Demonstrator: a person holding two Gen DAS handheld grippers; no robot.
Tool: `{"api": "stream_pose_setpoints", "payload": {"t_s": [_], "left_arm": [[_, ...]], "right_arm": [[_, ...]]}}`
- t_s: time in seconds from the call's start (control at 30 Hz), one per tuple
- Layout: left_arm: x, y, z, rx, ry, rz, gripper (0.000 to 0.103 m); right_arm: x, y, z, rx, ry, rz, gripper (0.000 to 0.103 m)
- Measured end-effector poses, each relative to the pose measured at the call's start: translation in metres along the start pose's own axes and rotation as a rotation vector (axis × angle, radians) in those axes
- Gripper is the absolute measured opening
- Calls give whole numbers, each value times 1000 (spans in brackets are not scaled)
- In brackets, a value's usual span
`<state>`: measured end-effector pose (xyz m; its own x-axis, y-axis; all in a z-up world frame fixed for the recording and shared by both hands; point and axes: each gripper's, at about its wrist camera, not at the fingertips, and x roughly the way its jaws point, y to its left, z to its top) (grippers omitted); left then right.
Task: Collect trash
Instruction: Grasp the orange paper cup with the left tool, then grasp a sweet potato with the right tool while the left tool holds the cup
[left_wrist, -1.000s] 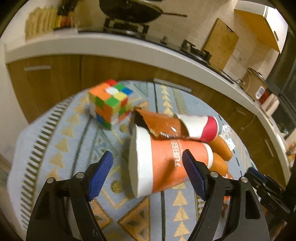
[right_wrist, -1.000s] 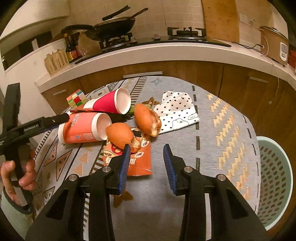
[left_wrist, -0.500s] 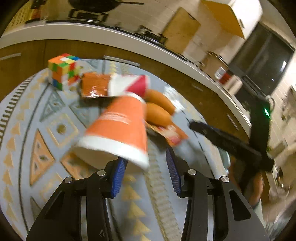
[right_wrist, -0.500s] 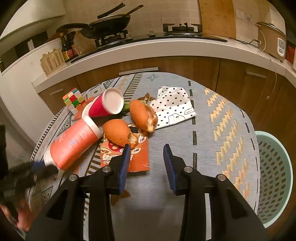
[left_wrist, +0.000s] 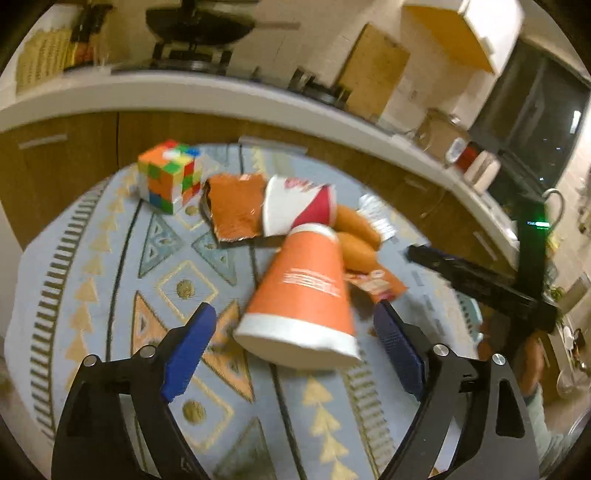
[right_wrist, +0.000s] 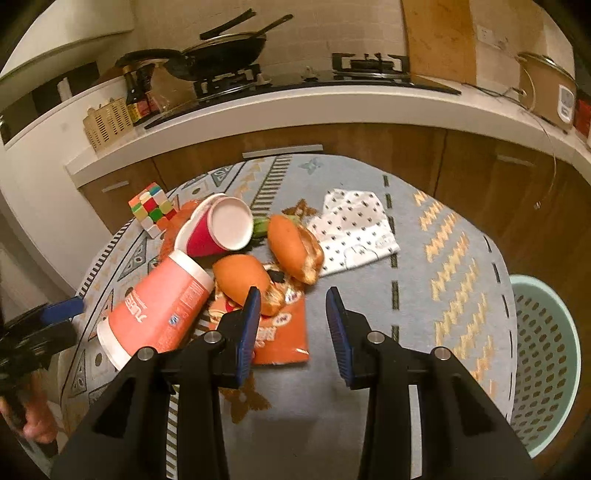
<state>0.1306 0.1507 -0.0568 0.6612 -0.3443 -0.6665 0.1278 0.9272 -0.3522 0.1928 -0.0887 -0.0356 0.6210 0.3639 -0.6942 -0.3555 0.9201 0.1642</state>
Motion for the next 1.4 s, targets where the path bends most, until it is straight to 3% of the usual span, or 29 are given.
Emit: {"api": "stream_pose_setpoints", "payload": {"t_s": [0.13,0.27,0.4,0.43,0.47,0.53,0.57,0.97,1.07,1.17,1.4], "left_arm": [[35,8,7,-11,91,-12,85],[54,6,7,-27,124,-32,84],[64,-3,4,-24,147,-35,73],[65,-7,3,-24,146,-32,67],[64,-10,2,-23,143,-44,54],[61,-15,1,-22,127,-22,54],[59,-18,0,-9,117,10,53],[29,-1,-1,-61,71,39,52],[28,-3,-3,-61,68,32,52],[27,-9,-2,-56,58,27,52],[13,-27,5,-31,16,14,52]], "right_arm": [[7,6,7,-52,10,36,33],[22,10,9,-82,40,96,33],[34,11,9,-86,65,126,33],[37,11,9,-89,71,131,33],[40,13,9,-94,76,134,34],[44,16,9,-112,82,127,43],[45,17,9,-118,82,123,43],[72,41,6,-208,123,83,43],[75,41,4,-219,134,48,34],[70,39,4,-212,124,89,21],[24,25,5,-156,20,124,17]]}}
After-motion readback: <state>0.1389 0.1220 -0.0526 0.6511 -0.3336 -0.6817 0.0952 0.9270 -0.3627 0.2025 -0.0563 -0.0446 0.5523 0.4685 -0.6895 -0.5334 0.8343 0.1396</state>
